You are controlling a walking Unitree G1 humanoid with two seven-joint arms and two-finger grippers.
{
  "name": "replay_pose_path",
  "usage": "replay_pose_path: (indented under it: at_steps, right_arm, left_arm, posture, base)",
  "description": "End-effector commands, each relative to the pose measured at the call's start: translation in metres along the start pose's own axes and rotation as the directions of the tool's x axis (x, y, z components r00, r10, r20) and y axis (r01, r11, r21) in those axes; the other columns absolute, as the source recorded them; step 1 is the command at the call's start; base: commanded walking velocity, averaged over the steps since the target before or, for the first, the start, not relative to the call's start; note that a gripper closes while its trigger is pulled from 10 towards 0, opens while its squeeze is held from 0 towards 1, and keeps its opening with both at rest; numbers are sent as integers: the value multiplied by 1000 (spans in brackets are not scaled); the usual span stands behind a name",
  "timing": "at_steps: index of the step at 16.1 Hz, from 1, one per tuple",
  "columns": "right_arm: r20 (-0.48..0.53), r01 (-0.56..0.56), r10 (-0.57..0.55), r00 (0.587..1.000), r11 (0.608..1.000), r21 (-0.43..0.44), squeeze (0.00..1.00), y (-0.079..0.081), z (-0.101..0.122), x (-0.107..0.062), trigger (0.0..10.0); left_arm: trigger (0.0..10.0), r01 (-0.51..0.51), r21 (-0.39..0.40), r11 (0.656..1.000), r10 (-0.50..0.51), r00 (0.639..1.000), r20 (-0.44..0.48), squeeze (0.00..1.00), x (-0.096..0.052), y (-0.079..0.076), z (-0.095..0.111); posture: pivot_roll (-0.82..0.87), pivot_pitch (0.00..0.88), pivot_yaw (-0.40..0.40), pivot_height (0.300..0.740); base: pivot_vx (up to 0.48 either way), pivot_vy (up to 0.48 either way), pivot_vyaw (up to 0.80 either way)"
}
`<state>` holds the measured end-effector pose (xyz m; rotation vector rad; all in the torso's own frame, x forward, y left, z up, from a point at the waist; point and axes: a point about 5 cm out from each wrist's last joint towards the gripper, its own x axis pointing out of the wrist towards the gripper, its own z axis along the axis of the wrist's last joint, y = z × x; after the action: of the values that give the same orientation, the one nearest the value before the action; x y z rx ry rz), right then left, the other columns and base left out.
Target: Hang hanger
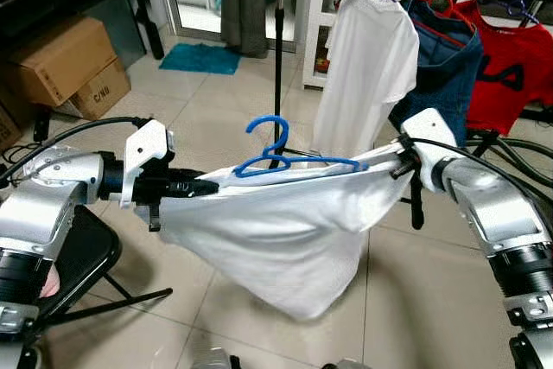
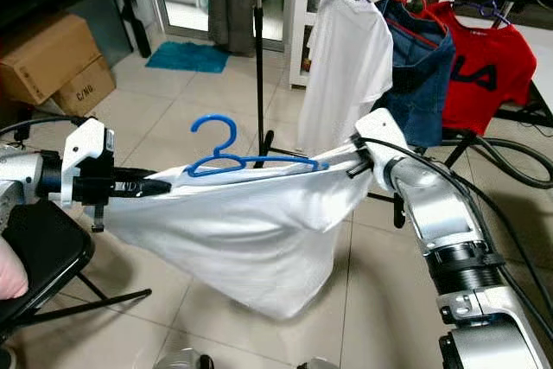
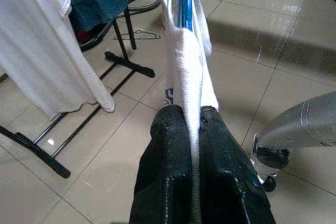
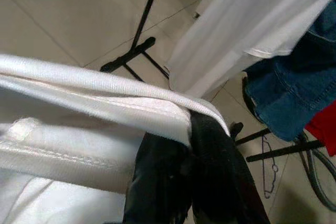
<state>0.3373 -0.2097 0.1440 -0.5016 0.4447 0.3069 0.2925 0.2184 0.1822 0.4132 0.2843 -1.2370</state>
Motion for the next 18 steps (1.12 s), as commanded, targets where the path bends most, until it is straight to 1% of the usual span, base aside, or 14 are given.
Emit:
replay_pose_path:
  at_steps: [1,2,3,4,5,7,8,10,11,12,13,14,16,18]
  right_arm:
    - [-2,12,-12,1000,999,-39,0,-6,4,-1,0]
    - [-28,-23,20,999,996,-89,0,-1,1,1,0]
    - [-39,-28,23,999,991,-130,0,0,0,2,0]
    - [-35,-38,33,999,988,-151,0,0,2,2,0]
    - [-19,-47,45,999,987,-153,0,0,6,1,0]
    - [10,-55,57,998,984,-169,0,-1,15,-2,0]
    - [29,-62,69,997,980,-190,0,-4,21,-7,0]
    - [24,-59,66,998,978,-201,0,-7,18,-8,0]
    - [15,-55,60,998,978,-203,0,-10,15,-8,0]
    - [13,-60,64,998,977,-206,0,-10,13,-9,0]
    - [19,-72,77,997,976,-205,0,-7,15,-9,0]
    - [29,-92,100,995,975,-204,0,-3,18,-9,0]
    - [44,-123,136,990,969,-216,0,7,26,-10,0]
    - [51,-140,154,987,965,-223,0,11,29,-11,0]
  left_arm:
    - [0,-6,28,1000,6,1000,-8,0,-3,1,4]
    - [0,73,35,997,-72,997,-17,0,-3,-7,7]
    - [0,80,45,996,-78,996,-35,0,-4,-8,7]
    - [0,36,72,997,-31,996,-78,0,-4,-4,3]
    - [0,-14,85,996,22,995,-100,0,-3,2,-2]
    - [0,-74,105,992,88,987,-136,0,-3,10,-9]
    - [0,-65,100,993,81,983,-163,0,-4,9,-11]
    - [0,-45,97,994,59,987,-147,0,-6,7,-8]
    - [0,-42,89,995,53,991,-120,0,-8,7,-3]
    - [0,-64,85,994,70,995,-68,0,-7,11,2]
    - [0,-71,89,994,76,995,-60,0,-4,13,1]
    - [0,-74,91,993,79,996,-51,0,1,14,0]
    - [0,-81,76,994,80,997,8,0,18,15,4]
    - [0,-78,83,994,78,997,0,0,25,17,4]
  posture:
    - [37,0,4,740]
    - [37,0,4,740]
    - [37,0,4,740]
    - [36,0,4,740]
    - [36,0,5,740]
    - [35,0,9,740]
    - [32,0,13,740]
    - [29,0,17,740]
    - [28,0,17,740]
    - [30,0,15,740]
    - [30,0,14,740]
    - [28,0,15,740]
    - [25,0,16,740]
    - [23,0,17,740]
  base:
    - [0,0,0]
    - [0,0,0]
    - [0,0,0]
    - [0,0,0]
    - [0,0,0]
    - [0,0,0]
    - [0,0,0]
    - [0,0,0]
    - [0,0,0]
    - [0,0,0]
    - [0,0,0]
    - [0,0,0]
    - [0,0,0]
    - [0,0,0]
